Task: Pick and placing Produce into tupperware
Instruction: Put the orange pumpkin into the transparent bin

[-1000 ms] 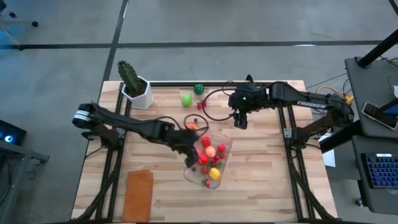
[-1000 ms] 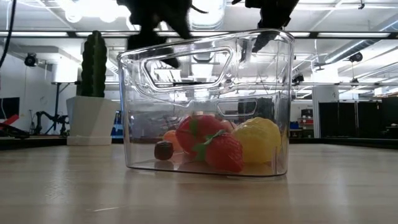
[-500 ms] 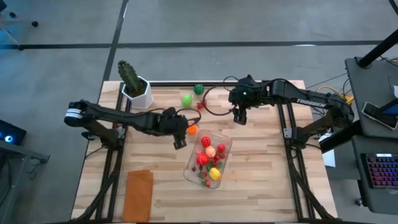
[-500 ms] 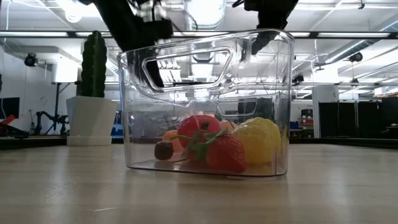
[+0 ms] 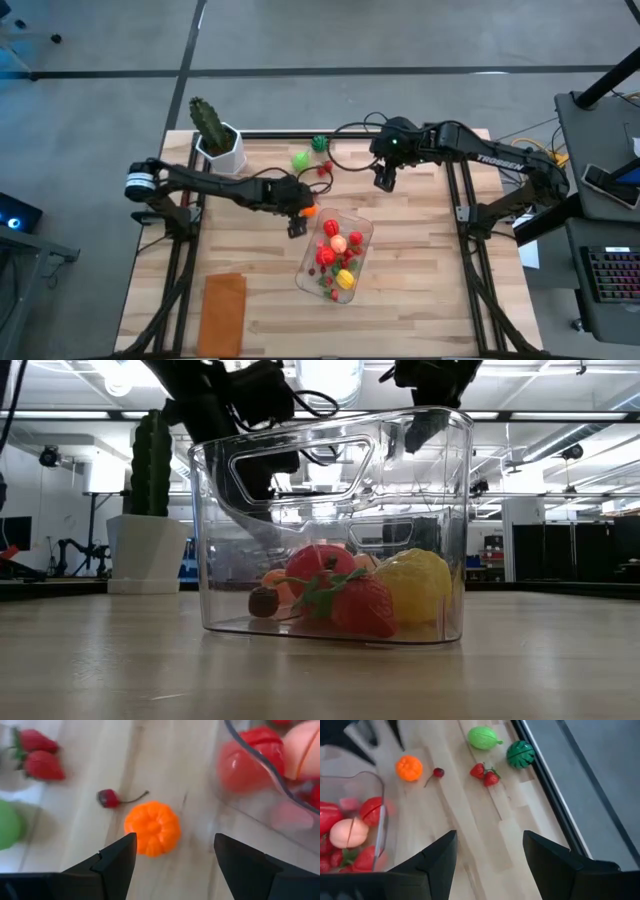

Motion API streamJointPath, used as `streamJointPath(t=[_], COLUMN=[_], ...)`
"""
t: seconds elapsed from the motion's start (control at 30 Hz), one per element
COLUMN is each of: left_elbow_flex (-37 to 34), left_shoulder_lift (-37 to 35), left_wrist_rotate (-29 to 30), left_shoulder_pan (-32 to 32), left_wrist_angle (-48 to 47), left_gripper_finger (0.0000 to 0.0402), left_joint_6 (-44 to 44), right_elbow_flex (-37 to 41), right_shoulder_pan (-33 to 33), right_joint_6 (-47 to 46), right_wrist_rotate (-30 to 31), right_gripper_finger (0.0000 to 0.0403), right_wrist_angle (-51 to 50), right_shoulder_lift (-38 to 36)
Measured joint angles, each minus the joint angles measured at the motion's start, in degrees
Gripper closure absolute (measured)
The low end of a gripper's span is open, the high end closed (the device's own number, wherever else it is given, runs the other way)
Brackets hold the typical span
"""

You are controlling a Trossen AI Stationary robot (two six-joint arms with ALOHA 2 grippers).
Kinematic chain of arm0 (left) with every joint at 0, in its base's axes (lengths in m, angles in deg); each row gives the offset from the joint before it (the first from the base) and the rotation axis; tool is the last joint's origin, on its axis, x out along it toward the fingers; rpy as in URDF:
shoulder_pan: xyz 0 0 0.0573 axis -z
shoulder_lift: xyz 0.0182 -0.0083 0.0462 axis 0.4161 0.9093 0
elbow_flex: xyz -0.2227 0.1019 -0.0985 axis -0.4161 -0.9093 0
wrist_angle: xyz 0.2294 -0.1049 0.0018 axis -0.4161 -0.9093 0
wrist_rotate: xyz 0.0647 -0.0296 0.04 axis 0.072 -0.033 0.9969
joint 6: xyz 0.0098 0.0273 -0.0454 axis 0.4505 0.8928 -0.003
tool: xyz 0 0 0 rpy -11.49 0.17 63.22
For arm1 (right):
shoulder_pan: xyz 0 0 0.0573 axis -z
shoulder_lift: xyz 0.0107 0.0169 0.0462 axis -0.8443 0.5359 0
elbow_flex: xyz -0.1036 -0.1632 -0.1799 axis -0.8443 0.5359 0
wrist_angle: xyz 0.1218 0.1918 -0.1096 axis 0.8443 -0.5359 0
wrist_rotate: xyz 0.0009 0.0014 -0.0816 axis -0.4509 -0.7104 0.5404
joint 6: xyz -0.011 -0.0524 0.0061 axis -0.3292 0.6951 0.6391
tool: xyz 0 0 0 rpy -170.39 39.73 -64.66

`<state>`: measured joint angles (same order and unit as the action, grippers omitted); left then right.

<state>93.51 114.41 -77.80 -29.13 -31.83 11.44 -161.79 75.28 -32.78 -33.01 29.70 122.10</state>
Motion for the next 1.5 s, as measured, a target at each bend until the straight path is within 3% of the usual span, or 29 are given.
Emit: streamJointPath(t=[0.7, 0.97, 1.3, 1.5], left_elbow_flex=[1.62, 1.35, 1.31, 3.04], left_shoulder_lift=[9.85, 9.91, 9.66, 3.02], left_wrist_rotate=[0.35, 0.33, 0.77, 0.82], left_shoulder_pan=[-2.26, -2.64, -3.62, -2.9], left_wrist_angle=[4.11, 6.14, 5.88, -4.08], left_gripper_finger=[0.015, 0.0153, 0.0207, 0.0204], left_joint_6=[3.51, 3.51, 3.54, 1.78], right_elbow_flex=[0.37, 0.37, 0.37, 0.39], right_shoulder_pan=[1.23, 1.23, 1.23, 1.23], right_joint_6=[-4.5, -5.29, -5.53, -5.25], right_wrist_rotate=[0.01, 0.01, 0.01, -0.01], right_gripper_finger=[0.0183, 0.0183, 0.0183, 0.0183], right_wrist_angle=[1.49, 1.53, 1.49, 1.29], right_shoulder_lift=[0.0, 0.0, 0.0, 0.0])
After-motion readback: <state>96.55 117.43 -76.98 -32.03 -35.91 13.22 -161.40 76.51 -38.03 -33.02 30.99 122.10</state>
